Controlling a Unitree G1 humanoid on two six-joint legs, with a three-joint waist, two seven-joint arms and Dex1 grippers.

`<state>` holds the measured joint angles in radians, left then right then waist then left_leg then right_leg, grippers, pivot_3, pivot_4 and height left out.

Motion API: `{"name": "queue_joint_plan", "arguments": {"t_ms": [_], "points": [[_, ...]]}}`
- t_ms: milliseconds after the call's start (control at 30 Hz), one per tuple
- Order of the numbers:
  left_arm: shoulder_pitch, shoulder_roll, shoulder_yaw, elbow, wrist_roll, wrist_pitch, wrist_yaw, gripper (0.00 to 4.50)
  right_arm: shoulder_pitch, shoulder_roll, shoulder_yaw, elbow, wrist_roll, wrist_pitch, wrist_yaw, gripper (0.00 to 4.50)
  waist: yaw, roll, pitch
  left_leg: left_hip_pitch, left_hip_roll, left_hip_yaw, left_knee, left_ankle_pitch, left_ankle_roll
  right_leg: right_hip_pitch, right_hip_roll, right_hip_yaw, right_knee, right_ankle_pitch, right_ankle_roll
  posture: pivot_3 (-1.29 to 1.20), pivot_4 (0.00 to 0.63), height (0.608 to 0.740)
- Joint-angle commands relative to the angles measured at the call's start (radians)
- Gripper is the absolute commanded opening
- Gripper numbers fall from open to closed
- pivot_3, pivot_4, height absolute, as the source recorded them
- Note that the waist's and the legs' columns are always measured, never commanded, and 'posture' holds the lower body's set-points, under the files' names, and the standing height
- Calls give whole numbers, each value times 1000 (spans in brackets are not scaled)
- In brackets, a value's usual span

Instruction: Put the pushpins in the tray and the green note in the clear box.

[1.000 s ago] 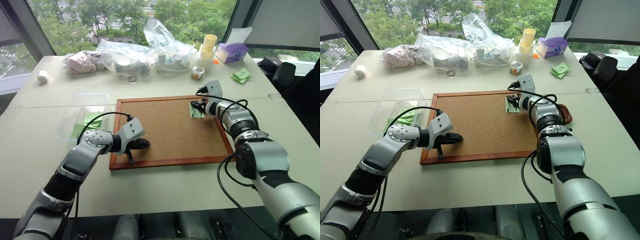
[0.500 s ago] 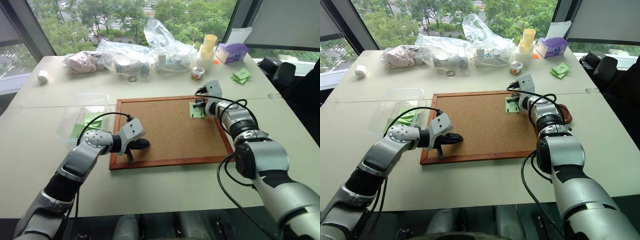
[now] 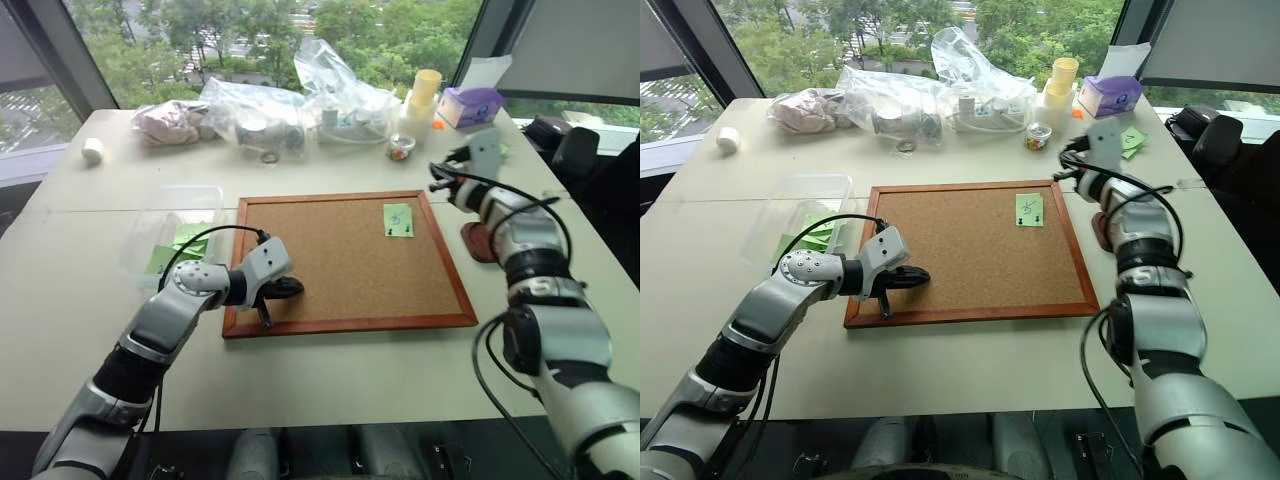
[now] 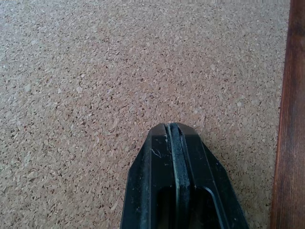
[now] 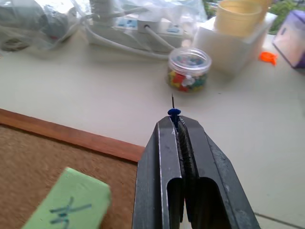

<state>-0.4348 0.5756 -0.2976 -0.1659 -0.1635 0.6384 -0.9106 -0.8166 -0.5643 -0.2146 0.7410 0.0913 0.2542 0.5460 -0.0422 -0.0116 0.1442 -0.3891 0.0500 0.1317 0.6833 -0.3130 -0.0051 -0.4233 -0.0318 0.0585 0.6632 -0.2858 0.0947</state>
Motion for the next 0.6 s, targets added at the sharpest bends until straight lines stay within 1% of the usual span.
{"name": "queue_joint_plan", "arguments": {"t_ms": [33,133,200,333,467,600], "points": [[18,-3,-8,32,-8,-18,-20,0,156,-81,-69,-247,31,153,-37,49,2,0,0,0,0,0,0,0,0,0,0,0,0,0,0,0,150,738],[5,-8,3,40,-23,-46,-40,0,303,-118,-126,-383,63,257,-52,49,-1,1,0,0,0,0,0,0,0,0,0,0,0,0,0,0,150,738],[-13,-26,22,57,-37,-63,-42,0,349,-121,-148,-418,83,291,-59,49,-3,1,0,1,0,1,0,0,0,0,1,1,1,0,0,0,150,738],[-56,-41,59,83,-68,-80,-76,0,374,-119,-156,-442,105,311,-64,49,-1,1,0,1,0,2,1,0,0,0,2,2,1,0,0,0,150,738],[-80,-20,57,104,-66,-83,-105,0,377,-119,-154,-448,121,314,-68,49,0,0,1,0,0,0,1,0,0,-1,3,2,0,0,0,0,150,738],[-66,5,39,100,-63,-82,-133,0,367,-115,-148,-451,143,326,-64,49,-1,0,1,-1,0,0,0,0,0,-1,3,2,0,0,0,0,150,738]]}}
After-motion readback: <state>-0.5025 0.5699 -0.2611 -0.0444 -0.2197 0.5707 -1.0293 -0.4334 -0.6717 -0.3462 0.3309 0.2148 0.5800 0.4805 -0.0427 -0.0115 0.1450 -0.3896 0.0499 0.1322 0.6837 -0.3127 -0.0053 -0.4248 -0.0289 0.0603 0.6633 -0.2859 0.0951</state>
